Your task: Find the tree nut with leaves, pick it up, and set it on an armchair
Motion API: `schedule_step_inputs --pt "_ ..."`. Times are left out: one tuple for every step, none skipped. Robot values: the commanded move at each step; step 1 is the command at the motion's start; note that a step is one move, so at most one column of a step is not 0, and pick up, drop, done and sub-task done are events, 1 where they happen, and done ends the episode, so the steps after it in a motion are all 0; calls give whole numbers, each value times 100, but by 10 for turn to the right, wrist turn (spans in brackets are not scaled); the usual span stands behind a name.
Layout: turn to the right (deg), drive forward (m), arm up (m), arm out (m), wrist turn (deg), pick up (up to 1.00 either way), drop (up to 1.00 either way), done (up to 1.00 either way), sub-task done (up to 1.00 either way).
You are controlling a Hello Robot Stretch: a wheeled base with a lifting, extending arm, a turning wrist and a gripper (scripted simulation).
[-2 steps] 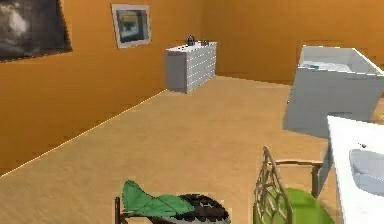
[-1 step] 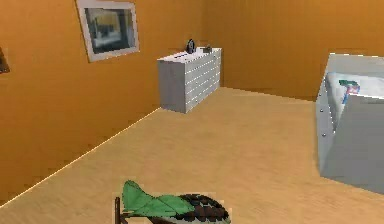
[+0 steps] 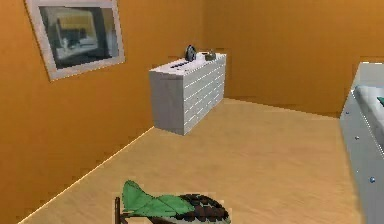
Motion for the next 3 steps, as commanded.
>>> schedule_step_inputs --pt "450 0 0 0 0 0 0 0 0" --pt "90 0 0 0 0 0 0 0 0" --pt "0 75 0 0 0 0 0 0 0"
